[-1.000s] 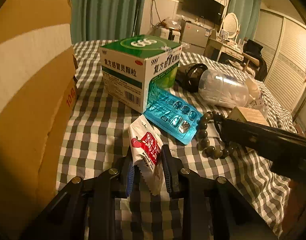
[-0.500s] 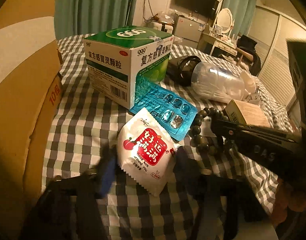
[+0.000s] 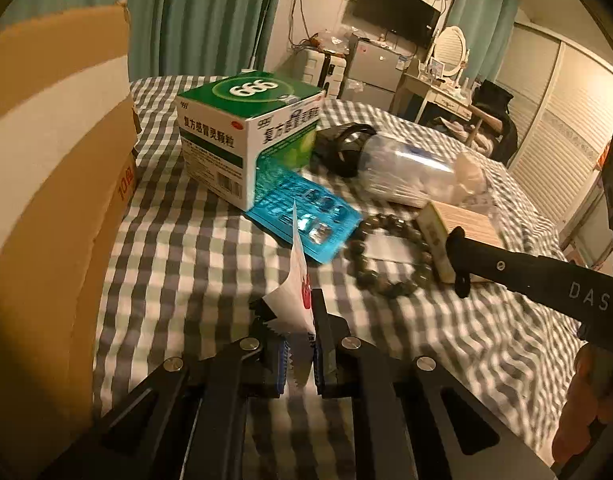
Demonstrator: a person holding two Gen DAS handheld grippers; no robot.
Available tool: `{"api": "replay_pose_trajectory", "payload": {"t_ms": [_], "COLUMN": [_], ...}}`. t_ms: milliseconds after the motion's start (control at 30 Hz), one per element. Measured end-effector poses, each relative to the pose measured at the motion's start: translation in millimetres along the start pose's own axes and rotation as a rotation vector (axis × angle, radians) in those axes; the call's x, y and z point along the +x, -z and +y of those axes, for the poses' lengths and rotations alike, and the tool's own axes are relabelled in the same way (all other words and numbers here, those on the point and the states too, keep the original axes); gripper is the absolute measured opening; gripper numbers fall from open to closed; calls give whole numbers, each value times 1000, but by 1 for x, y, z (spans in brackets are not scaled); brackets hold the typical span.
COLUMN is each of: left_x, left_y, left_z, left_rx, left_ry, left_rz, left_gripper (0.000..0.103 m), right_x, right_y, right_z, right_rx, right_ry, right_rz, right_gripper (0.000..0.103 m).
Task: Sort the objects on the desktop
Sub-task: 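Carry the red-and-white packet toward the cardboard box with the left tool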
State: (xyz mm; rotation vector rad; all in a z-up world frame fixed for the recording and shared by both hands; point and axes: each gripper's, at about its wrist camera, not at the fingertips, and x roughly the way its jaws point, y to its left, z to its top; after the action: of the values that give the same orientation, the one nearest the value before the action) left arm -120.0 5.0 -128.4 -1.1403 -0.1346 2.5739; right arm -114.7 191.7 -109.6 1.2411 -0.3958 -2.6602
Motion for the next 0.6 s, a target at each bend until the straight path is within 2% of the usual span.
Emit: {"api": "replay_pose_trajectory", "payload": {"t_ms": [233,333,467,600], "left_x": [-41,-57,-84,-114], "left_y": [2,-4,-13,-20], "left_z": [-17,-22,-22,-27], "left_rx": [40,65,43,71], "left_ry": [20,-11,-9,-18], "left_rz": [-17,-14,-45,-83], "left_gripper": [10,10,10,10], "right_x": [-30,-51,-76,-100], "right_y": [21,30,36,41], "right_z": [13,21,35,46], "right_rx": [-37,-44,-77,-89], "right_ry": [12,6,15,2], "right_rz": [9,-2,-26,-46], "right_gripper": [4,4,4,4]}}
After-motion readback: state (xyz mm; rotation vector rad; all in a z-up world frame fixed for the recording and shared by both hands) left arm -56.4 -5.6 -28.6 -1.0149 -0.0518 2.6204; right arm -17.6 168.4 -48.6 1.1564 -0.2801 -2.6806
